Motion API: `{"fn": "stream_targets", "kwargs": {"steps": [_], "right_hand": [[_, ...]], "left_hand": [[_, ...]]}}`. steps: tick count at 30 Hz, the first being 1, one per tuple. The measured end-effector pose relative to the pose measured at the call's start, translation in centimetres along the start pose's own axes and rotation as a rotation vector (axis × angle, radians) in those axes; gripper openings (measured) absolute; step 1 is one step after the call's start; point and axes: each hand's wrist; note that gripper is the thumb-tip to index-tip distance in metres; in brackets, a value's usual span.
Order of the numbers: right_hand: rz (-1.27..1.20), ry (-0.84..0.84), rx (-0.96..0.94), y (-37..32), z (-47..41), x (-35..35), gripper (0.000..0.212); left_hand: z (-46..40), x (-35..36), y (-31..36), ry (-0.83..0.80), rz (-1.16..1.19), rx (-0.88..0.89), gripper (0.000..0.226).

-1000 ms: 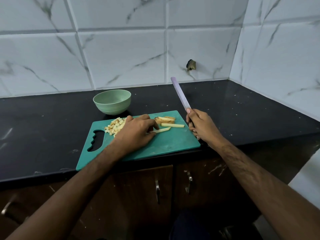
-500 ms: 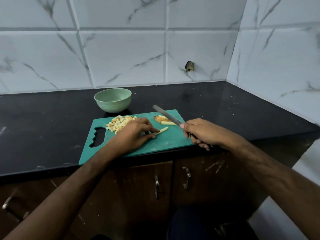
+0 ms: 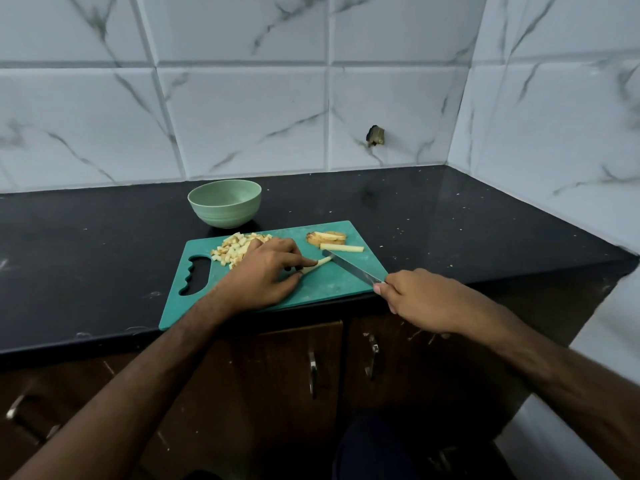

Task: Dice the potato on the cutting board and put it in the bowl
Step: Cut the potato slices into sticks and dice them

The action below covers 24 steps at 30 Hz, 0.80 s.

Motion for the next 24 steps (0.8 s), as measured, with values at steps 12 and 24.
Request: {"fn": "stream_targets", "kwargs": {"steps": [12,24], "right_hand": [[0.053,-0.079,0.025,-0.3,1.8,-2.4,0.039],[0.066,0.071,0.017,-0.2,0.9,-1.0,0.040]], "left_hand": [[0.0,-0.2,0.3,-0.007,-0.021,-0.037,0.051],[0.1,-0.1,0.0,0.044,-0.050,-0.021,0.038]]}}
Point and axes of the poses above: each hand's wrist, its own z-axis away from the middle knuckle, its own x-axis out of the palm, y = z × x, and after that the axes turned 4 degrees about -y, right-handed
